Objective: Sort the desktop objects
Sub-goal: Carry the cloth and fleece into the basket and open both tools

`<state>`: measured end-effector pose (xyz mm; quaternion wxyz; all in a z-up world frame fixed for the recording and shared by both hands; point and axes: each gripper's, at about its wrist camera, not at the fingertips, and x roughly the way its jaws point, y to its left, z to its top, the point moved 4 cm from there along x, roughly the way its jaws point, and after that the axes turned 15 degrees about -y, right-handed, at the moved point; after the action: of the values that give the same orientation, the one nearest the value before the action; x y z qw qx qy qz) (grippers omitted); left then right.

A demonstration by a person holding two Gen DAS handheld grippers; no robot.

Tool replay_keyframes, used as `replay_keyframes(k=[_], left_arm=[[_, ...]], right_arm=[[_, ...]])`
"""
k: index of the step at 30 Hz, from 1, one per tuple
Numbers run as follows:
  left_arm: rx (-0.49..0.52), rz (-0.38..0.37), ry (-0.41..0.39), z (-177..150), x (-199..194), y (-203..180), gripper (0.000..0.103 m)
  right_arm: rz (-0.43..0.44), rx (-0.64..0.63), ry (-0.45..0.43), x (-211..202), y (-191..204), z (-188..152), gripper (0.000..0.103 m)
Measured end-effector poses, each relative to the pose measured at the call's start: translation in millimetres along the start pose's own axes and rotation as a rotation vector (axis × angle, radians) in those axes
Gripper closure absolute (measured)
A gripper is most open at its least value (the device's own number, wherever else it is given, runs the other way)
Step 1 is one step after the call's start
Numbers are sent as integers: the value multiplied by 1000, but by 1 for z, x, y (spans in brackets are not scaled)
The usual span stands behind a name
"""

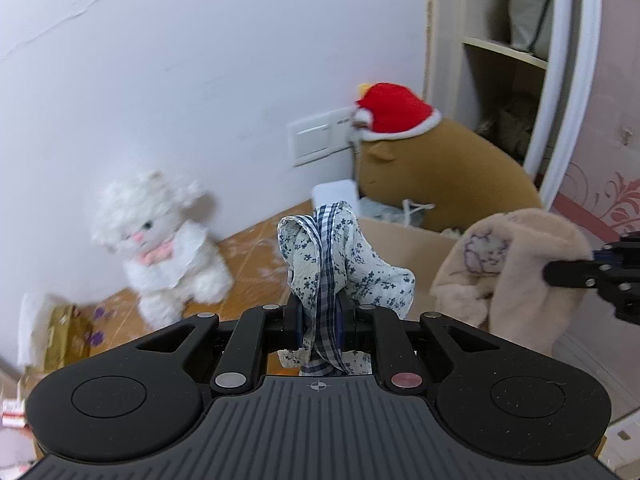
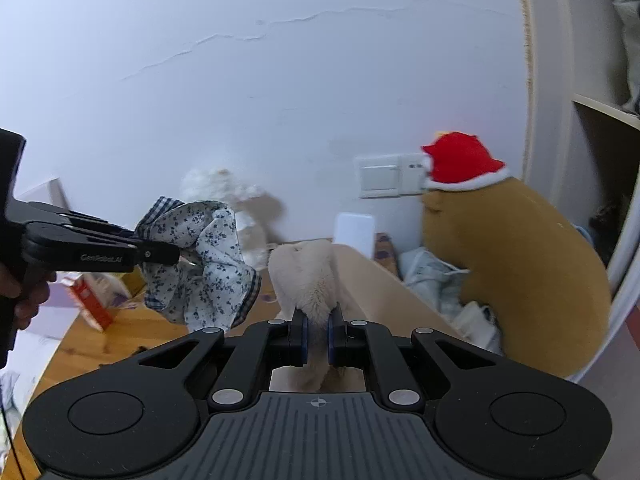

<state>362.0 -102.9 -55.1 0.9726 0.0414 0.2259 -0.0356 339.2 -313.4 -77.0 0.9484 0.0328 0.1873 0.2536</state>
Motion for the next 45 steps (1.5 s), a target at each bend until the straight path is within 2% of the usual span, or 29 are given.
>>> replay_keyframes(k=[5,10,18,23,26,27,29,31,32,34,36,40,43,45], left_arm=[[22,-42,6,6,21,-25,89],[100,-51,10,-2,43,-49,89],[115,-51,134,-32,77,-63,89],[48,-35,213,-50,88,-59,89],[69,-45,246,-56,91,-63,88],[82,-53,270,-59,93,-64,85],[96,-69,290,-62,93,-67,66],[114,-56,284,-63,91,-68,33],[125,-45,271,-64,88,-67,29],[136,-41,266,-64,86,-66,28],[131,-41,275,-64,84,-64,28],[88,-46,265,-60,79,-53,26],[63,-46,242,-55,70,-42,23],[56,-46,220,-54,60,-33,22]], right_arm=[[-38,33,2,3,-16,1,94],[-76,51,20,7,-29,-4,94],[-91,16,129,26,-42,-31,94],[-96,23,178,36,-48,-47,94],[-91,27,208,44,-47,-56,93],[-88,29,219,47,-46,-59,93],[-82,29,239,52,-43,-65,91],[-76,26,248,53,-40,-67,82],[-74,27,249,52,-39,-67,70],[-73,34,239,52,-38,-65,61],[-78,26,234,50,-38,-63,45],[-68,16,225,48,-35,-58,30],[-60,-2,210,44,-30,-52,14],[-56,-20,182,40,-24,-46,0]])
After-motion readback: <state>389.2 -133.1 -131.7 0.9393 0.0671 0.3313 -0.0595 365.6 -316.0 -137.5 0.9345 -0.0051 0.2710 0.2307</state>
